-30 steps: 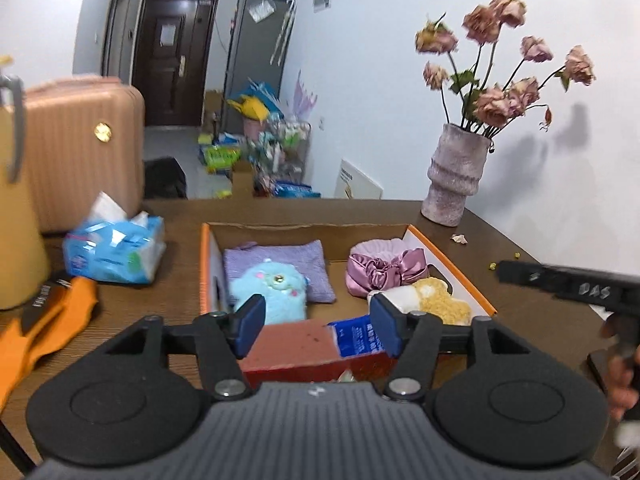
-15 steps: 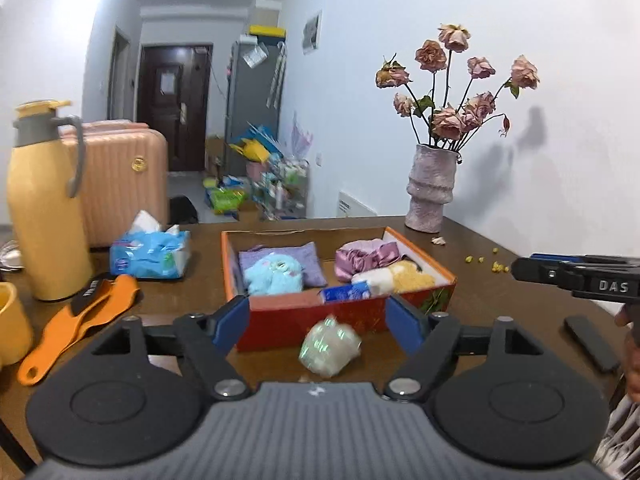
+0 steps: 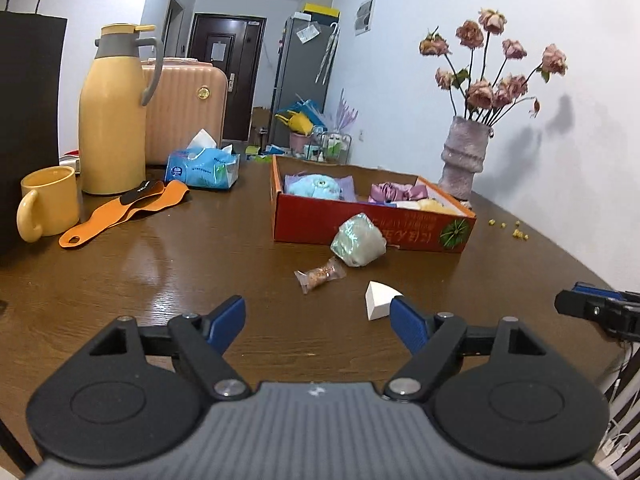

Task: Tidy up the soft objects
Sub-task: 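Withdraw both grippers from the box toward the remaining items, then close the left gripper on the clear plastic bag while the right gripper grasps it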

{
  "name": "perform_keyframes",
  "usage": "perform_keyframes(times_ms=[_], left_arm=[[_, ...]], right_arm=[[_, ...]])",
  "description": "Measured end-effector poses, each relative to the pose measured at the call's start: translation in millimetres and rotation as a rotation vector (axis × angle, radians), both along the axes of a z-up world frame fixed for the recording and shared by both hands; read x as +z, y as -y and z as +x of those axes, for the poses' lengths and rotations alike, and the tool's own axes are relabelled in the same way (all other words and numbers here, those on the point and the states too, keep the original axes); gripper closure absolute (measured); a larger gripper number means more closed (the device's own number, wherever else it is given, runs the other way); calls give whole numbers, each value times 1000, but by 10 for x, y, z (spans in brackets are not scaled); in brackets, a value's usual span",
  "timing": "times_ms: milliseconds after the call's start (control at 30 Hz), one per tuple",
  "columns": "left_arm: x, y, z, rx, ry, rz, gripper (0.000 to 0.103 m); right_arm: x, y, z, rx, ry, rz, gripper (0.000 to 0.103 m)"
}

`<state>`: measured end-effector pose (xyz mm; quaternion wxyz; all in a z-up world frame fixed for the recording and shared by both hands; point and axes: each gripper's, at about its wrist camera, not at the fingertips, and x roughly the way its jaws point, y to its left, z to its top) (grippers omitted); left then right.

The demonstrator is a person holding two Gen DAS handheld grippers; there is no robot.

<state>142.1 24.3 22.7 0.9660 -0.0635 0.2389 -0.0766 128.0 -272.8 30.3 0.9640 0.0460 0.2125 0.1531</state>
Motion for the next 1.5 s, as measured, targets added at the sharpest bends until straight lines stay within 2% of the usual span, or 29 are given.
perform_keyframes(times_ms=[233, 400, 567, 600, 633, 667, 700, 733, 933, 1067, 1133, 1167, 1200, 1267, 1367, 1500], left_arm=[[-60, 243, 359, -57, -19, -2, 22], [-108, 511, 974, -86, -66, -20, 24], [-119, 646, 1741, -116, -59, -61, 26], [-143, 642, 1894, -116, -76, -69, 34], [-175, 626, 2010, -124, -91, -83, 51], [-213, 607, 2108, -151, -105, -93, 62], [-259, 585, 2169, -186, -112, -100, 88], [-300, 567, 2200, -210, -116, -97, 94], [-493, 351, 2193, -217, -156, -178, 94], [-490, 283, 2225, -202, -175, -198, 95], [-505, 252, 2246, -187, -192, -203, 95], [-518, 244, 2258, -182, -204, -208, 95], [-535, 240, 2274, -177, -219, -218, 95], [-552, 234, 2280, -179, -230, -229, 96], [-511, 249, 2241, -198, -218, -260, 98], [-308, 424, 1934, -262, -170, -242, 98]], right_arm=[[-148, 26, 220, -16, -33, 23, 49], [-266, 47, 623, -44, -82, 52, 49], [-255, 53, 1059, -51, -87, 62, 49], [-251, 47, 1157, -53, -89, 62, 49], [-245, 39, 1256, -51, -91, 63, 49], [-240, 28, 1337, -47, -90, 64, 49], [-244, 18, 1421, -43, -91, 64, 49], [-245, 3, 1508, -37, -93, 66, 49], [-371, -212, 2185, 69, -160, 159, 49], [-569, -323, 2583, 118, -253, 302, 52], [-685, -379, 2721, 133, -303, 358, 59], [-740, -392, 2763, 143, -323, 390, 68], [-784, -391, 2796, 157, -344, 429, 83], [-805, -383, 2791, 179, -365, 483, 86], [-718, -382, 2642, 154, -336, 439, 91], [-485, -268, 2227, 120, -260, 392, 92]])
